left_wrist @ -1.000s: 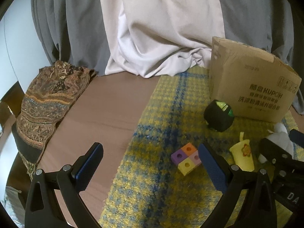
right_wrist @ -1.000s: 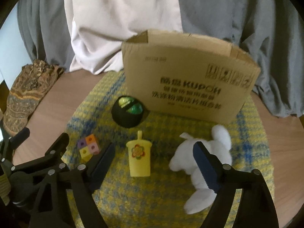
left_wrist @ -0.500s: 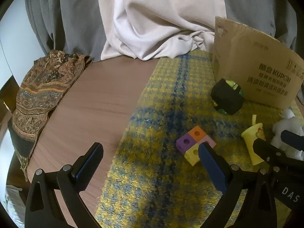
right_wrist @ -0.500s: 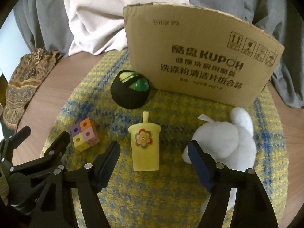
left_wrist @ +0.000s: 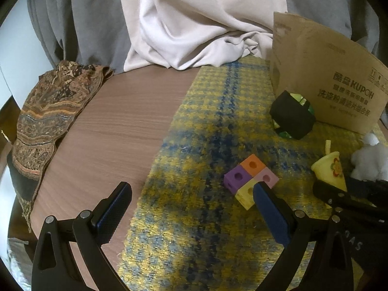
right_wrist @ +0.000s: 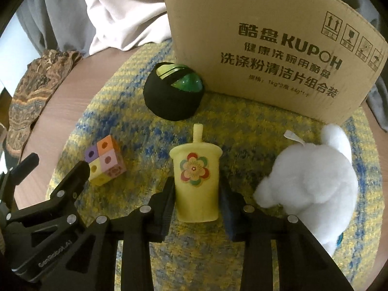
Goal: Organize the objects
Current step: 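Grasp the yellow flower cup with the right tool while the left tool grasps the block cube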
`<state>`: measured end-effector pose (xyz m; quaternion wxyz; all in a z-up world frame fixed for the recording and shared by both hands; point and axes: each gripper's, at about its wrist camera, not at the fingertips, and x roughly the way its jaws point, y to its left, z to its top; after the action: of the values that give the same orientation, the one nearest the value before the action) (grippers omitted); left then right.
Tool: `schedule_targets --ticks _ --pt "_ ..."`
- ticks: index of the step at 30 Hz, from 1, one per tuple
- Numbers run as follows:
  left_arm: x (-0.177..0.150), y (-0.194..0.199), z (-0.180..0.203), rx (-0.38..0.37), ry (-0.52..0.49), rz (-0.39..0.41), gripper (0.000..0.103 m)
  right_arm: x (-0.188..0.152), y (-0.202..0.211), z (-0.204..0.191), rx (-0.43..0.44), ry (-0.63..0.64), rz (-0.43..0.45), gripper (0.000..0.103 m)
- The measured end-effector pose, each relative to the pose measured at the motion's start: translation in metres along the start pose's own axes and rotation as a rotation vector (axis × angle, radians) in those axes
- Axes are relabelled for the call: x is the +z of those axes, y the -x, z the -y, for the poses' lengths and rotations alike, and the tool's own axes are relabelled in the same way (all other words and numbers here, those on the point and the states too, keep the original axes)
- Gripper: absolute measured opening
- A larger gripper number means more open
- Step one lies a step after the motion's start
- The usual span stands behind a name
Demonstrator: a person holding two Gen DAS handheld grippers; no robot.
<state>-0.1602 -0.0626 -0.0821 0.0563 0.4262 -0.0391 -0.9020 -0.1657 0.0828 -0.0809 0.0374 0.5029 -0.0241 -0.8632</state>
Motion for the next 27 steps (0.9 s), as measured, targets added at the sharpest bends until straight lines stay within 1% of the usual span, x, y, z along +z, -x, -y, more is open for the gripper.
schedule_targets --ticks 6,12,18,27 --pt "0.003 0.002 0.011 -0.027 -0.016 0.005 0.102 -0.001 0.01 0.007 -0.018 -0.011 0.039 0.035" --pt "0.009 -0.008 0.021 -0.055 -0.015 -0.014 0.102 0.003 0.021 0.018 -0.039 -0.029 0.072 0.035" --pt "0.013 -0.024 0.027 -0.084 -0.005 -0.042 0.102 0.003 0.022 0.028 -0.044 -0.048 0.072 0.035" --pt "0.017 -0.031 0.032 -0.111 -0.019 -0.045 0.101 0.003 0.022 0.029 -0.036 -0.06 0.075 0.035"
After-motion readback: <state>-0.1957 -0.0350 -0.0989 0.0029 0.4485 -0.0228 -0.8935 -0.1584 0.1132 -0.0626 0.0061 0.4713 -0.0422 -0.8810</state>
